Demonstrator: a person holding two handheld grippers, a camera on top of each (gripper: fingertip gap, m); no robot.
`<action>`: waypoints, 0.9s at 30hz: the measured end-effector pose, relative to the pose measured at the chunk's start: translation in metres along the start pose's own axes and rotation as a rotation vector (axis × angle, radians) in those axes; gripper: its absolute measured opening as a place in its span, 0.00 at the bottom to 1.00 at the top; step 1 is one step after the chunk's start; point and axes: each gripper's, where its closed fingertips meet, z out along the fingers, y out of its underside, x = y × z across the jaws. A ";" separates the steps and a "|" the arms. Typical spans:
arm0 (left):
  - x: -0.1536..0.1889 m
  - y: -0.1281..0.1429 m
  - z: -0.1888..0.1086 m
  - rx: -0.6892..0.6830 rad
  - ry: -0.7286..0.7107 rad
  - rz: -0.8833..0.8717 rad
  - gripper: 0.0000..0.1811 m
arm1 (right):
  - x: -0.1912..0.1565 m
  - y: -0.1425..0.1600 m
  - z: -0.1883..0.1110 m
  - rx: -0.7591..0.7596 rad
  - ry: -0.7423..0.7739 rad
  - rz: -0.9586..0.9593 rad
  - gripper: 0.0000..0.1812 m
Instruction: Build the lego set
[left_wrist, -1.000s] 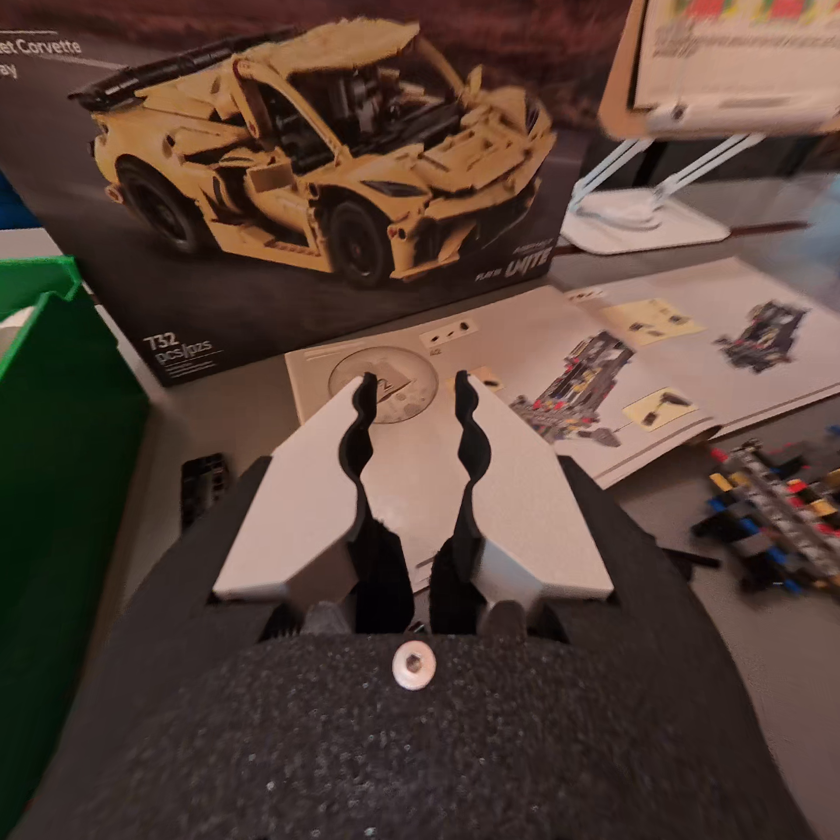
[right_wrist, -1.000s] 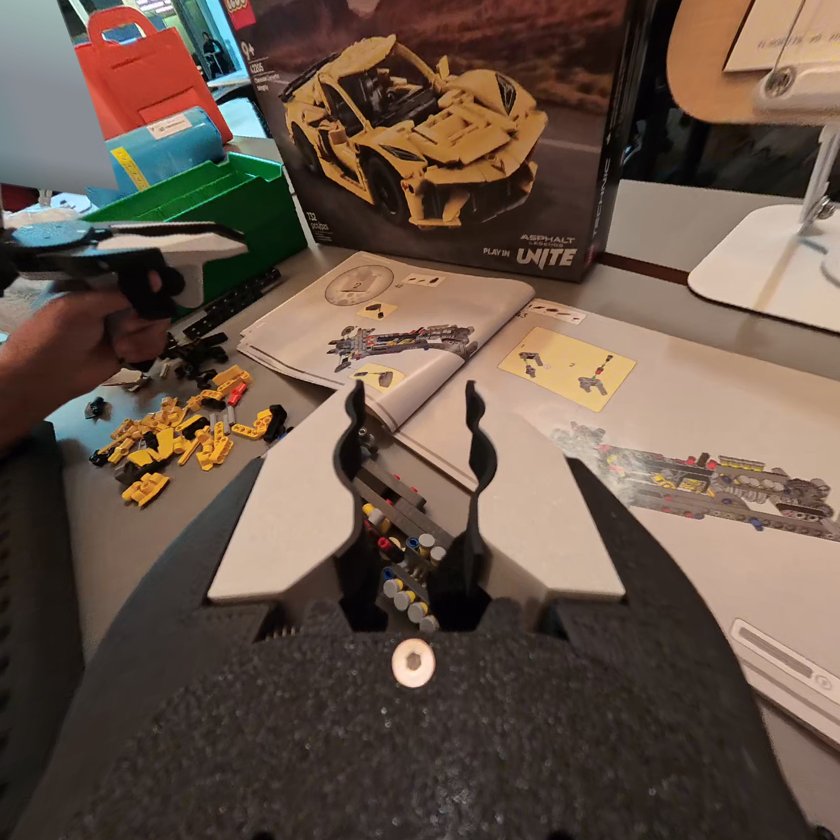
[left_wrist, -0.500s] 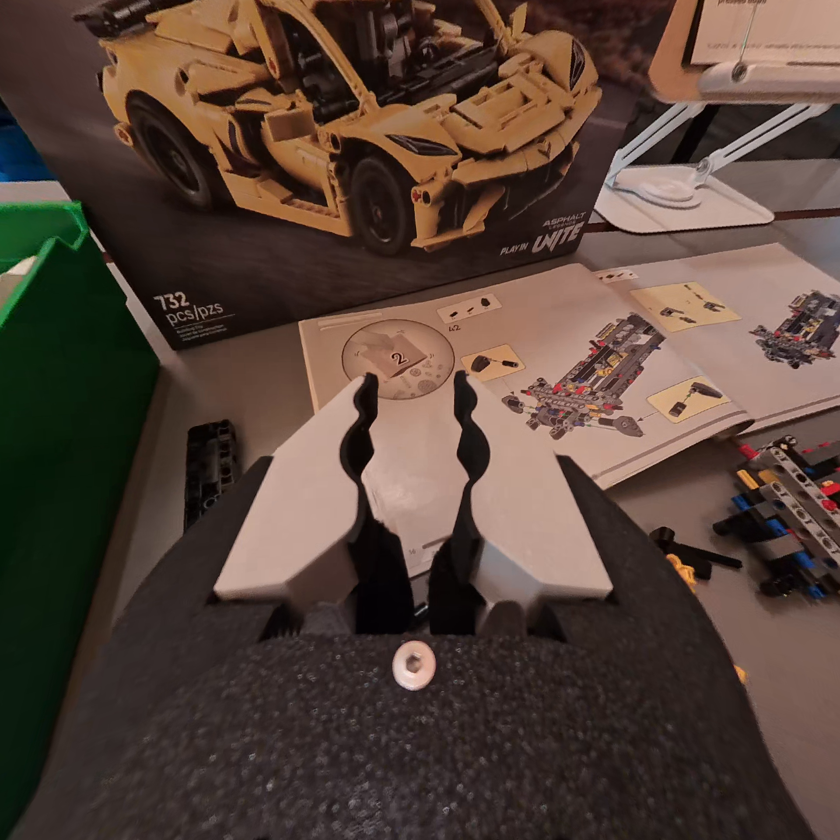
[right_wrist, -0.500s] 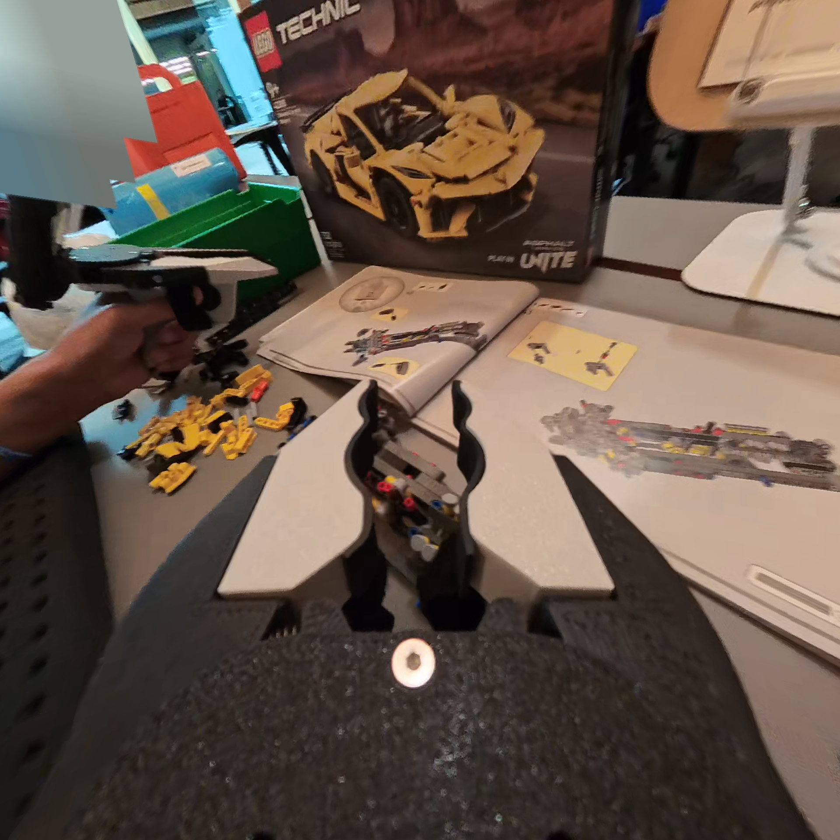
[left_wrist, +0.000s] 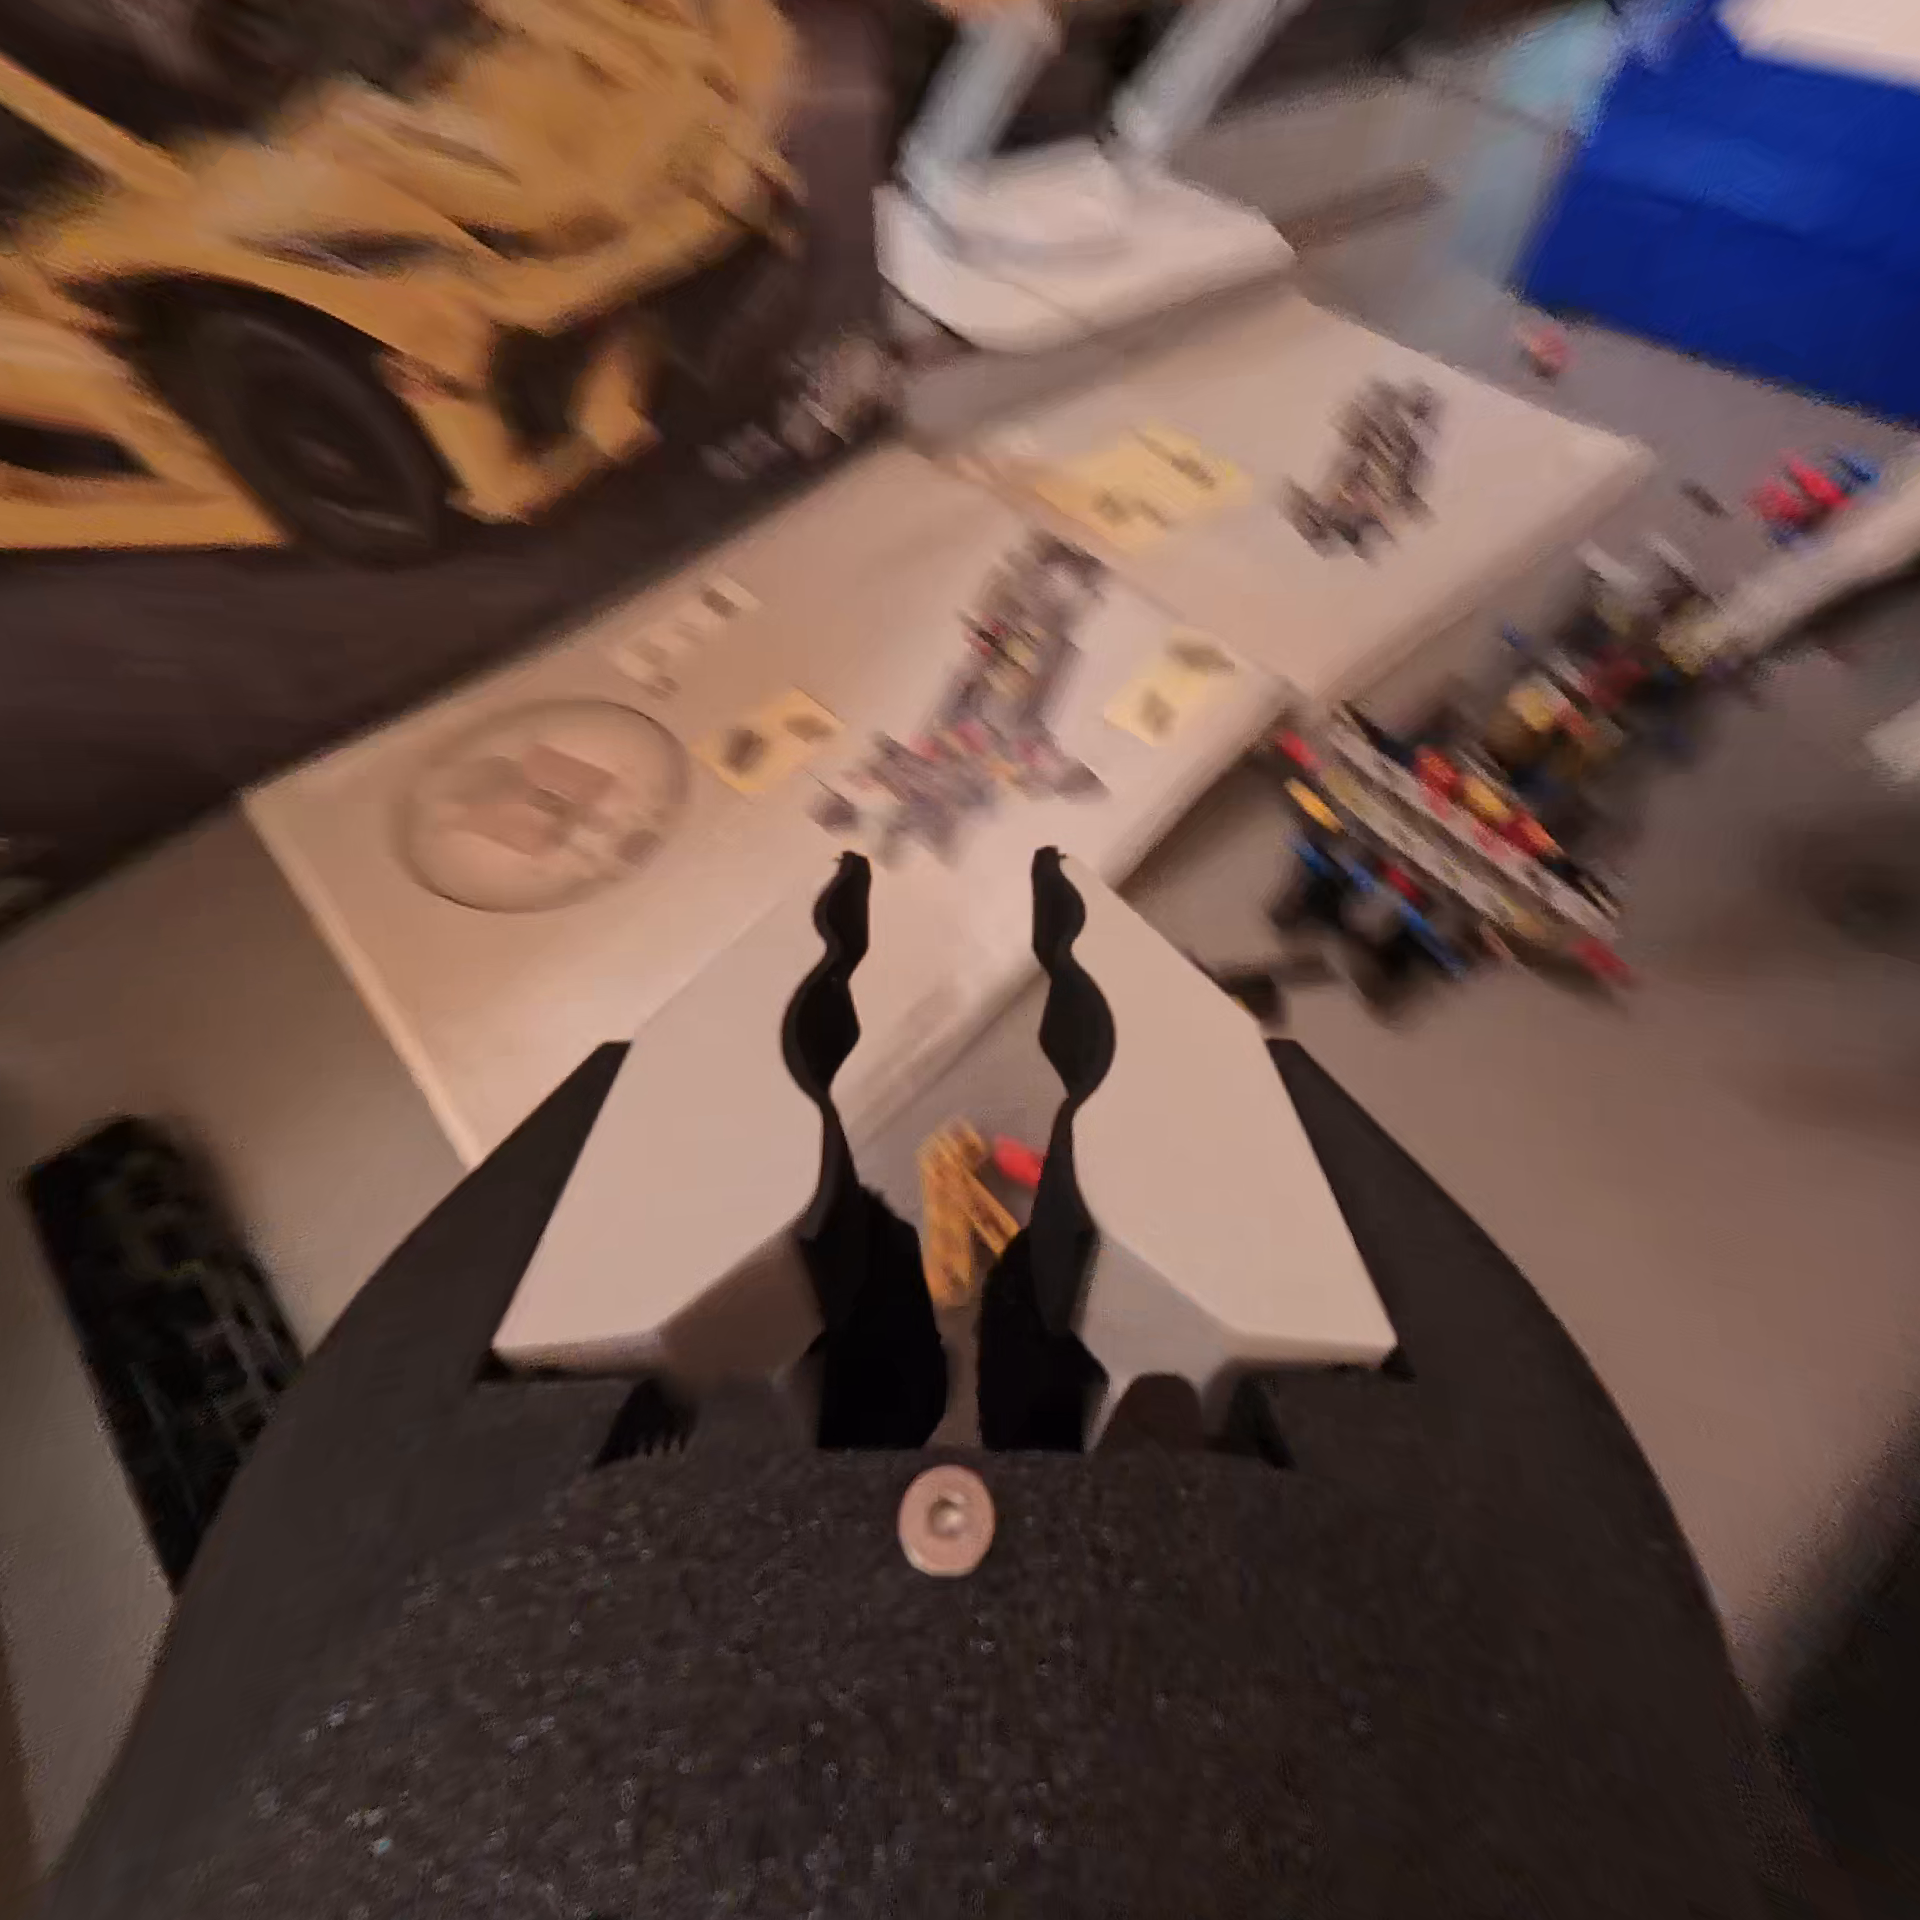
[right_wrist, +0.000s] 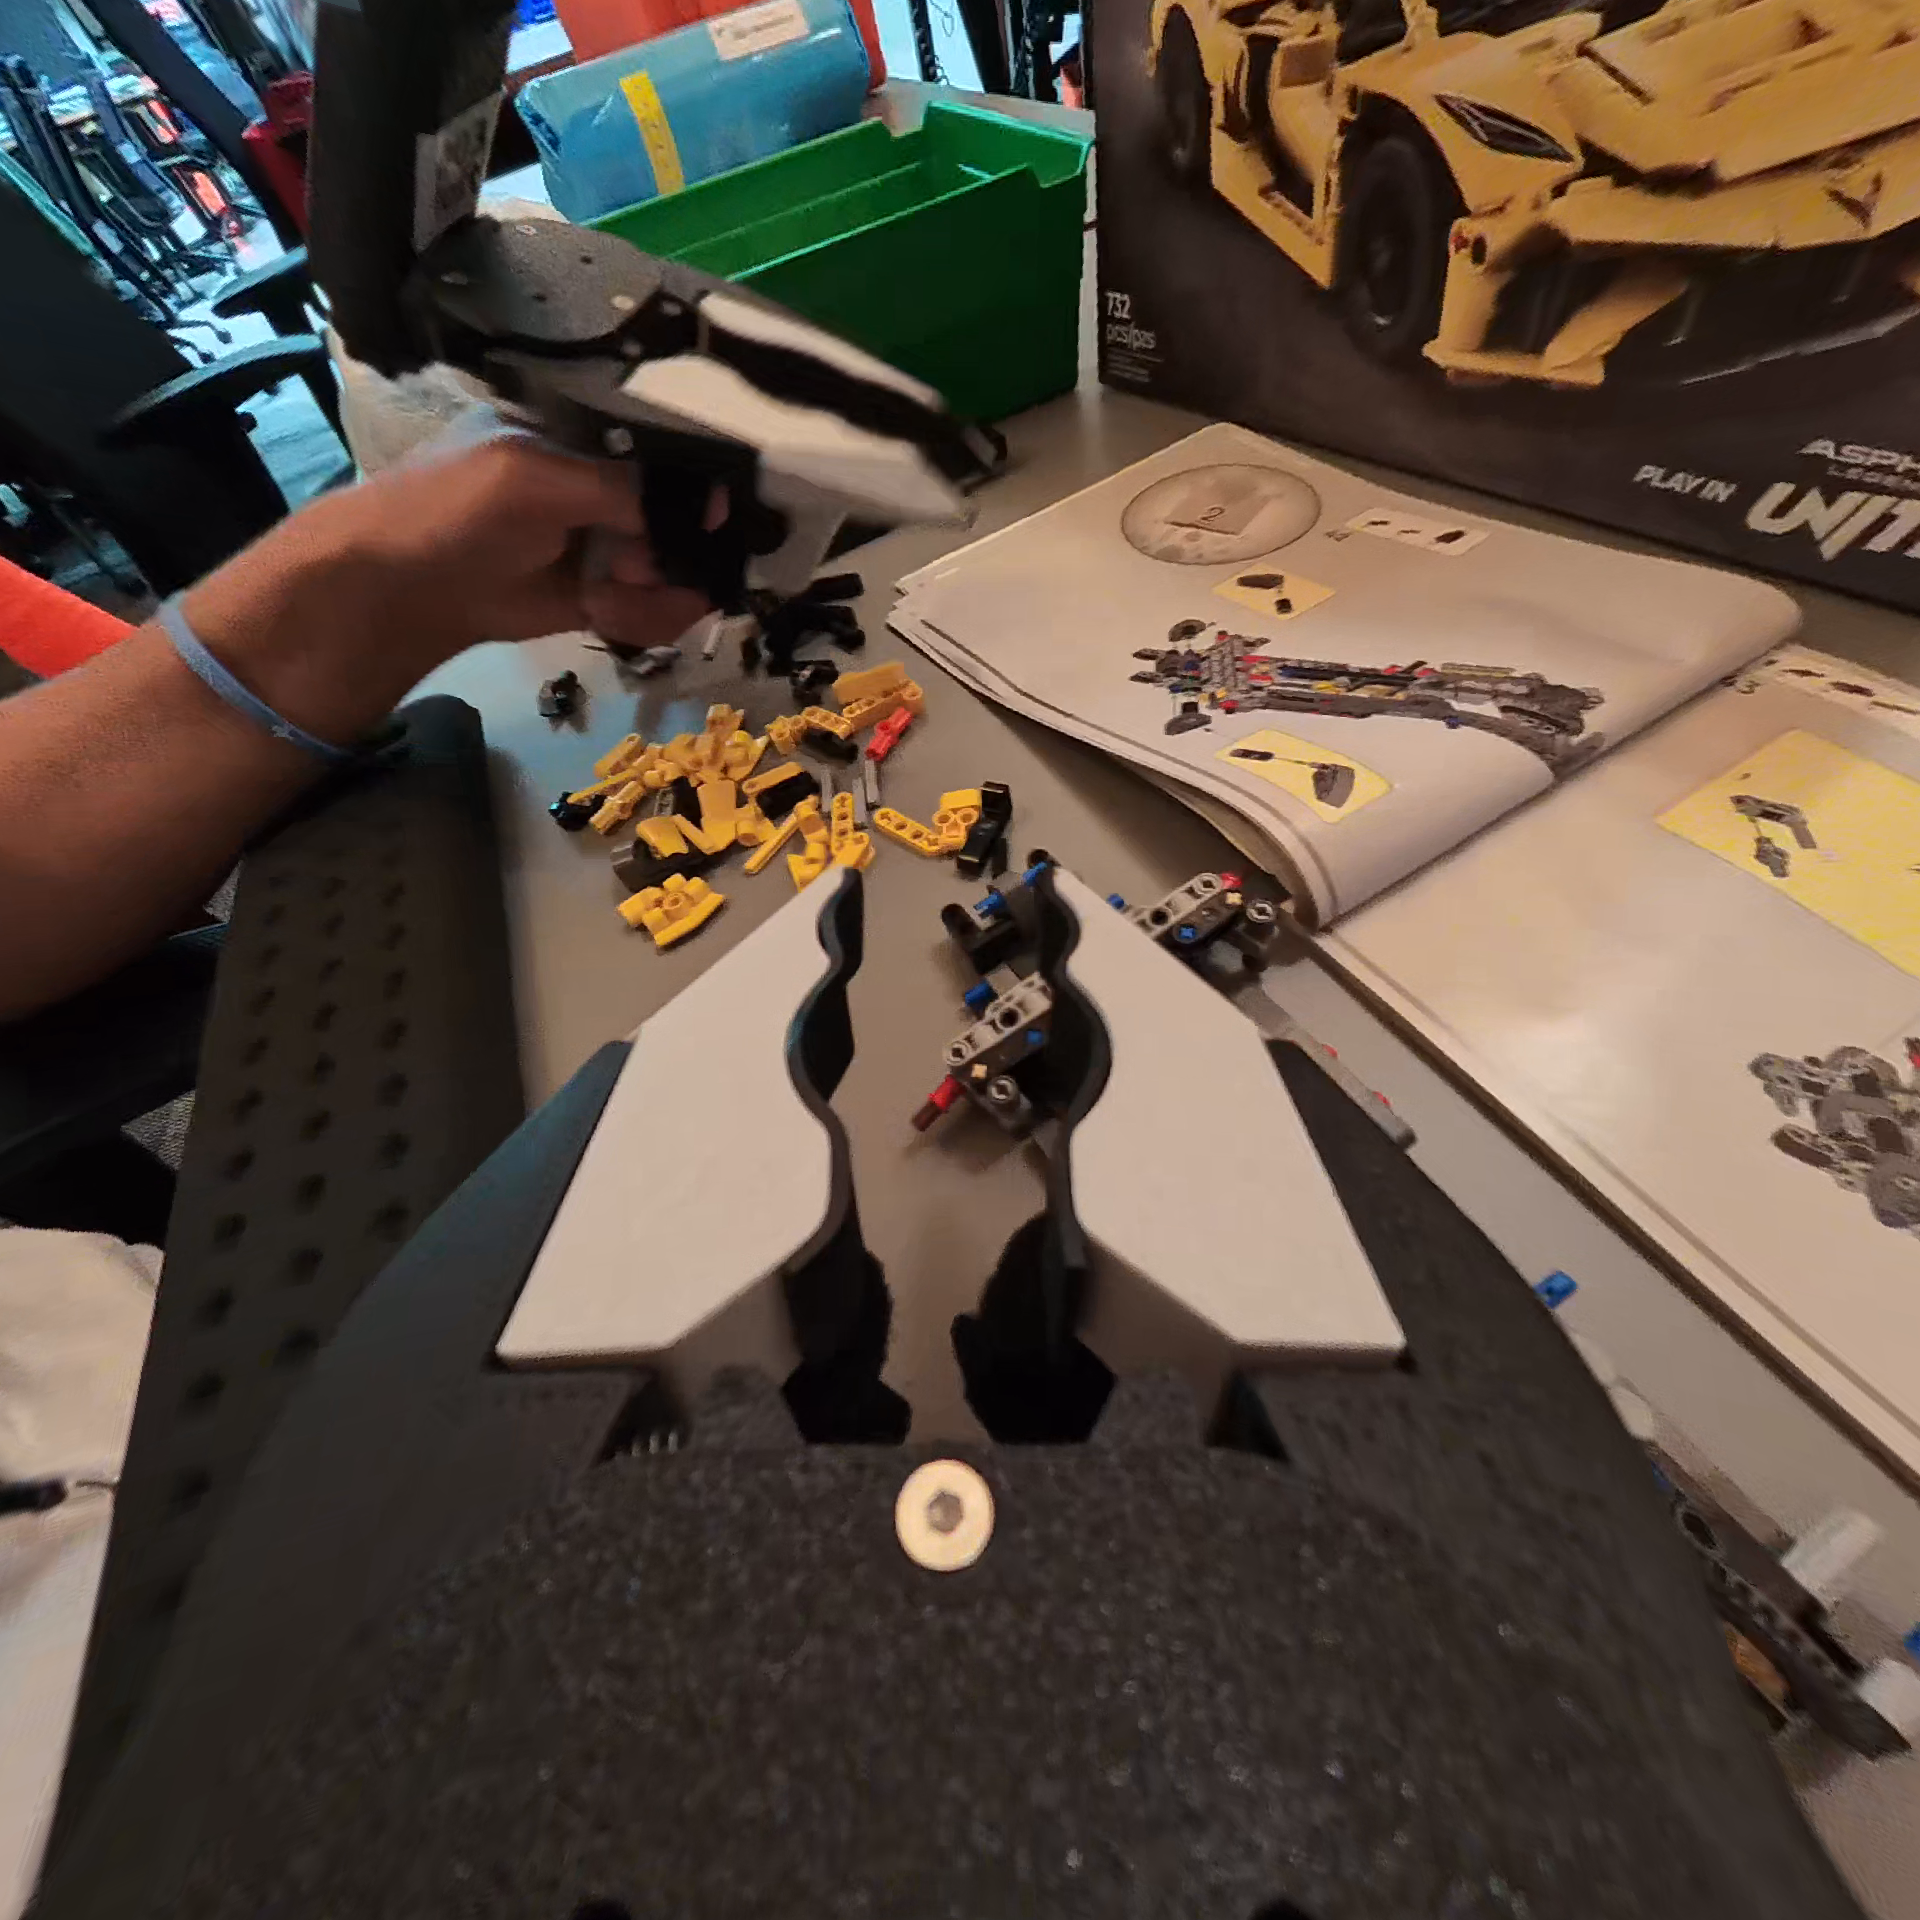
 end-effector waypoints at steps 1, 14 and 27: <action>0.014 0.013 -0.011 -0.086 0.077 0.029 0.19 | -0.003 -0.001 0.001 0.004 -0.009 -0.001 0.17; 0.096 0.104 -0.096 -0.380 0.377 0.545 0.14 | -0.026 -0.004 0.011 0.022 -0.116 0.053 0.17; 0.094 0.099 -0.088 -0.392 0.405 0.597 0.00 | 0.001 -0.016 -0.009 0.100 -0.045 0.101 0.16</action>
